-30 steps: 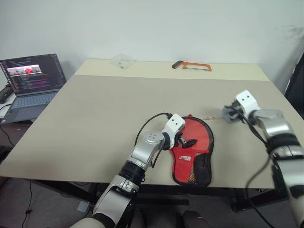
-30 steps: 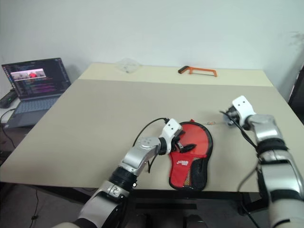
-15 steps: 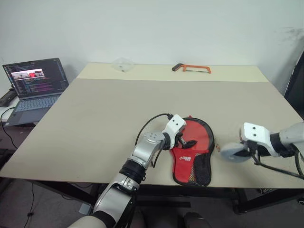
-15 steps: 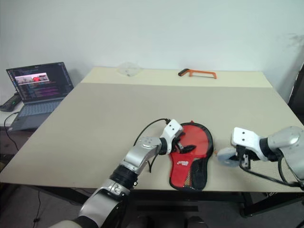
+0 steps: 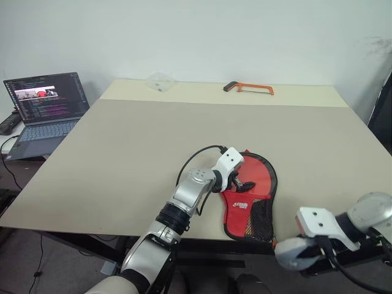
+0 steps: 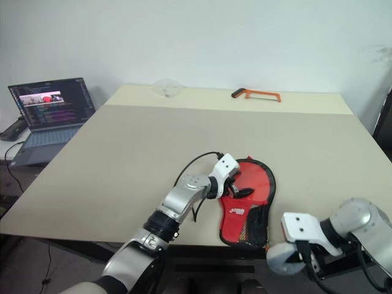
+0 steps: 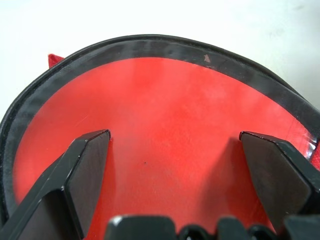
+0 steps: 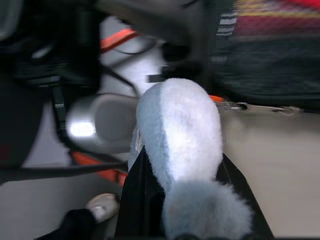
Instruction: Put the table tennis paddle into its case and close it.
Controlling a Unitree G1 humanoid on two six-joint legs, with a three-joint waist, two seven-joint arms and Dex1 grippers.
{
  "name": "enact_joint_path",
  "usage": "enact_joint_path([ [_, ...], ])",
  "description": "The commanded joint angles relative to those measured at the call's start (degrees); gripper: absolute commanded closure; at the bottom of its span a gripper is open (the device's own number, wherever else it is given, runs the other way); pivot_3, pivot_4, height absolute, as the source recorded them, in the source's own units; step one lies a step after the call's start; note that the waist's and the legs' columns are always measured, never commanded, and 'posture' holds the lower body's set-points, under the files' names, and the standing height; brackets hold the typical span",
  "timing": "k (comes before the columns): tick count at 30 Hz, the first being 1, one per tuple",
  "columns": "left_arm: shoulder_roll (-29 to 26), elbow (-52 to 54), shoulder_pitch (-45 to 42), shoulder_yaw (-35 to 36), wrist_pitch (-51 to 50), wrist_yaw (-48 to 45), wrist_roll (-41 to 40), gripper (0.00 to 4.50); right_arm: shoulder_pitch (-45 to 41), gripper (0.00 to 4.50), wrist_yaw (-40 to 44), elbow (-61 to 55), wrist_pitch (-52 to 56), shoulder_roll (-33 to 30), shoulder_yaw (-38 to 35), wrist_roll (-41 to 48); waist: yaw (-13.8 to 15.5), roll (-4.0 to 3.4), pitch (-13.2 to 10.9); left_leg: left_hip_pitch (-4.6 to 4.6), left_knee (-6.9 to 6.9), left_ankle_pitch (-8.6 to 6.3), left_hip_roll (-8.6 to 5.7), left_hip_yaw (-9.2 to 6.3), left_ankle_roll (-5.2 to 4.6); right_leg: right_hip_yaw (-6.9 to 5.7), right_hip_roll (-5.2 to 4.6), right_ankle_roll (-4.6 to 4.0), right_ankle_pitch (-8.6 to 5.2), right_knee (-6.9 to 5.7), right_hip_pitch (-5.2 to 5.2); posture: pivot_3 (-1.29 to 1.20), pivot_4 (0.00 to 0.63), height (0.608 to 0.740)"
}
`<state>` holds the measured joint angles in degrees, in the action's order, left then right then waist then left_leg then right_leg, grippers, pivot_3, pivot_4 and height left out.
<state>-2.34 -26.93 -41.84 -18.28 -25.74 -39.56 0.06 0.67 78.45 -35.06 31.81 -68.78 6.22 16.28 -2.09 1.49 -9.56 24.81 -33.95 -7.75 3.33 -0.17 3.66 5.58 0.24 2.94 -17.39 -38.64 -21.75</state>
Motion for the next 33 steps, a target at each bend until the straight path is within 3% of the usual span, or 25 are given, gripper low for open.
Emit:
enact_joint_path([
  [1,-0.17,-4.57,1.19,-1.83,-2.92,-0.4,1.44,0.0,2.42,4.21,2.01,-5.79,-0.21,-0.96,1.19,3.44,0.03,0.13,0.02,0.0,0.0,0.0,0.0,-0.01,0.01,-0.02,0.0,-0.01,0.0,0.0,0.0,0.0,0.15,0.74],
  [9,-0.12,-5.22,0.5,-1.89,-2.9,-0.44,1.62,0.0,0.44,4.21,-1.2,-1.47,-0.44,-0.51,1.09,1.1,0.09,0.37,-0.04,0.0,0.01,-0.13,0.0,-0.02,0.2,-0.04,-0.03,-0.02,-0.02,0.05,0.01,0.0,0.15,0.74],
  [17,-1.16,-1.1,1.8,-0.26,-0.39,-4.51,-1.61,0.0,-11.32,4.21,-1.75,10.35,-1.5,-0.74,-1.39,0.19,0.08,0.3,-0.01,-0.01,0.01,-0.1,-0.01,0.03,0.15,-0.02,-0.07,-0.02,-0.01,0.03,-0.02,0.0,0.15,0.74],
  [21,-5.85,6.21,2.93,-1.36,5.51,-7.85,-0.51,0.0,-13.92,2.87,-1.37,13.69,-1.78,-0.18,1.37,-1.47,0.08,0.34,-0.07,0.11,0.15,-0.06,0.05,0.11,0.08,0.0,-0.03,-0.1,-0.08,-0.01,0.08,0.0,0.15,0.74],
  [25,-14.5,18.37,1.43,2.76,1.38,-16.54,-6.43,0.0,-15.57,1.49,-1.63,16.53,-1.86,1.13,2.45,-2.2,-0.09,0.42,-0.46,0.24,0.2,-0.12,0.19,0.12,0.14,0.04,0.15,0.11,-0.04,-0.27,-0.16,0.0,0.15,0.74],
  [29,-24.52,21.89,3.95,6.27,6.65,-24.22,-9.53,0.0,-17.87,0.04,-0.79,18.62,-0.08,0.92,-0.98,0.97,-0.52,0.28,-0.58,0.35,0.2,-0.12,0.28,0.11,0.14,0.04,0.25,0.09,-0.05,-0.35,-0.32,0.0,0.15,0.74],
  [33,-32.2,22.81,6.74,11.27,8.98,-30.35,-14.12,0.0,-18.39,0.04,1.11,20.02,1.93,-0.7,-6.3,5.28,-0.84,0.27,-0.65,0.36,0.21,-0.14,0.29,0.14,0.16,0.05,0.21,0.06,-0.07,-0.33,-0.32,0.0,0.15,0.74],
])
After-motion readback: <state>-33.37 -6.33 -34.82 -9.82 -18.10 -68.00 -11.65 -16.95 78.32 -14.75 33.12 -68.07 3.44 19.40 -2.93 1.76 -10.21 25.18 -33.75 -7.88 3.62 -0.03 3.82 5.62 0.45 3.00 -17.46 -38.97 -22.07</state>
